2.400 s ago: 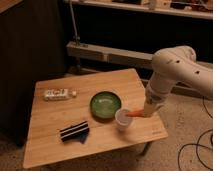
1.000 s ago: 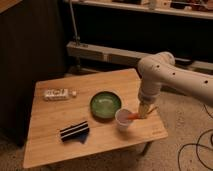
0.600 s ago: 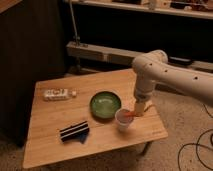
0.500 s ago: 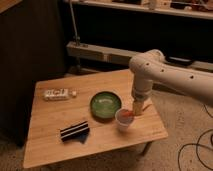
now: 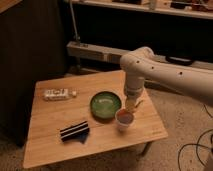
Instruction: Place the pepper in the ceramic cup
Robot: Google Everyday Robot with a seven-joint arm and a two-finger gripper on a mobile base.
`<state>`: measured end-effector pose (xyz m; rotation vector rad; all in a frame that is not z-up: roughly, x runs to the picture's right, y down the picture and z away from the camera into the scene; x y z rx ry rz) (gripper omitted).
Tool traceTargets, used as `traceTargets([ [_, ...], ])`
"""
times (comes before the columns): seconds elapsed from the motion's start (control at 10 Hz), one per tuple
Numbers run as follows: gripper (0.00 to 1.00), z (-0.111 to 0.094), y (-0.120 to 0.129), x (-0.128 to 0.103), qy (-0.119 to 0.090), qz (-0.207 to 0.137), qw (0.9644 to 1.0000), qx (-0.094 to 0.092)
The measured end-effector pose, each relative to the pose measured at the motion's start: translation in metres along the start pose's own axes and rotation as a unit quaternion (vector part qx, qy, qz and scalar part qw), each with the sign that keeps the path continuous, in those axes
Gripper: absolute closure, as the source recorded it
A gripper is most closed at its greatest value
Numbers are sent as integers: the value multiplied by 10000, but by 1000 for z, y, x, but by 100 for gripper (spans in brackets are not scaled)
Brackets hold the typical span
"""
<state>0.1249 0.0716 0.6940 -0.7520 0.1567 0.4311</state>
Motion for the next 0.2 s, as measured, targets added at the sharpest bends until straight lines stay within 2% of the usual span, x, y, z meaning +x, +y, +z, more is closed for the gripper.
traceTargets([
  [0.2,20,0,1,-2,-54,-7,10000,-35],
])
